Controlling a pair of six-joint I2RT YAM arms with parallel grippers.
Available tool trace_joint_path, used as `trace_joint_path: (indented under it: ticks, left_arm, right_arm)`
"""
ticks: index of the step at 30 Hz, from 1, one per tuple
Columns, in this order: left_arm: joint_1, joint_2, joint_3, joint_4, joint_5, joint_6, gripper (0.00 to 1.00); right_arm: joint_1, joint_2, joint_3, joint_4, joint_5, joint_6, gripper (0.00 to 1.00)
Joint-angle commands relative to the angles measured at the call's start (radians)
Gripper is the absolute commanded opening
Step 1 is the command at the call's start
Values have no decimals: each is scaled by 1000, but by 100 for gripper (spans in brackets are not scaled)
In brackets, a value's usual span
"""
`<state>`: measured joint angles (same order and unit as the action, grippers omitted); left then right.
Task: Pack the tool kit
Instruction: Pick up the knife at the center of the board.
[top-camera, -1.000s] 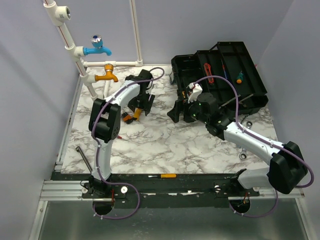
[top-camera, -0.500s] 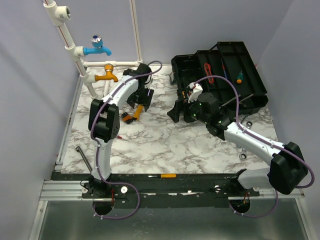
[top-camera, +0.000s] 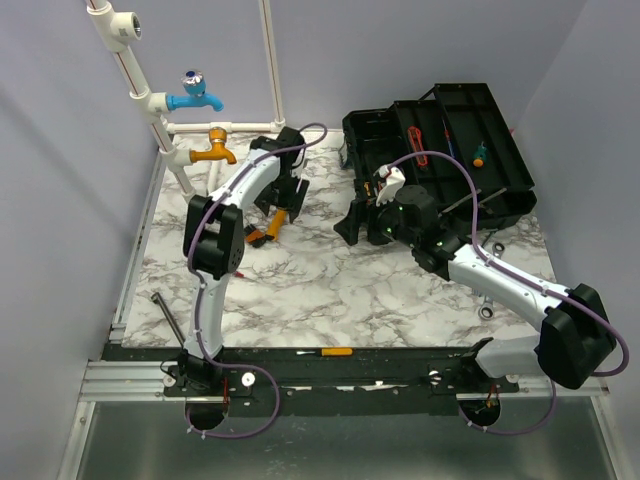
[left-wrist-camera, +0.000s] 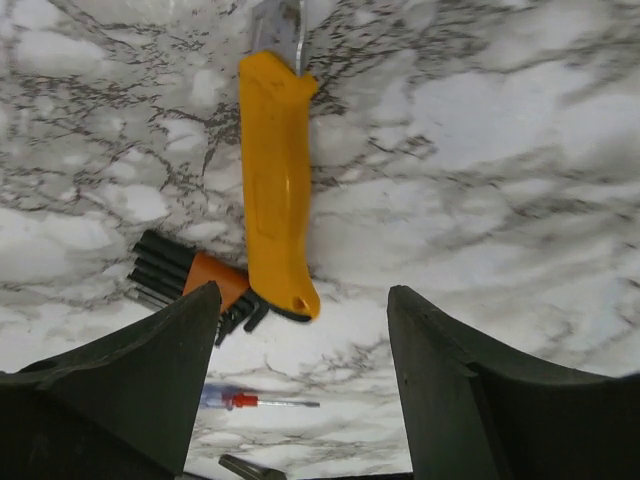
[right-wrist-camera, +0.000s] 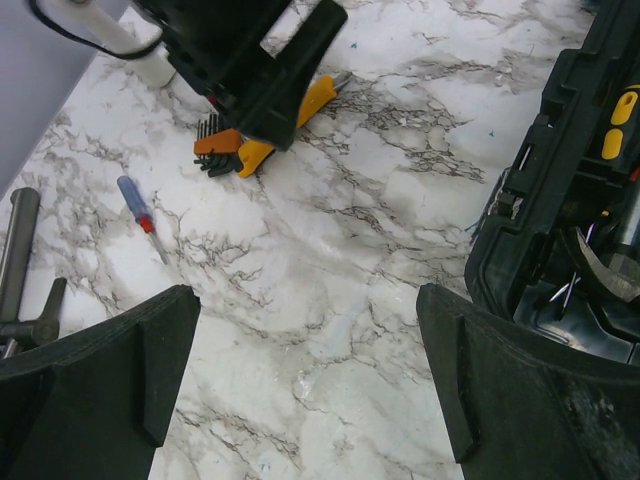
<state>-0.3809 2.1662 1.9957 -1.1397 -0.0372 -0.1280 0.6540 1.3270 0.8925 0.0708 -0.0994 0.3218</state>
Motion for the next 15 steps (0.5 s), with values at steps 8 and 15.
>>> trace_joint_path:
  ticks: [8, 15]
  left_arm:
    - [40, 117, 30, -99, 72, 33, 1]
    - [54, 87, -16, -65, 93, 10, 0]
  right_arm:
    - [7, -37, -14, 23, -18, 9, 100]
    - [6, -36, -18, 22, -11, 6, 100]
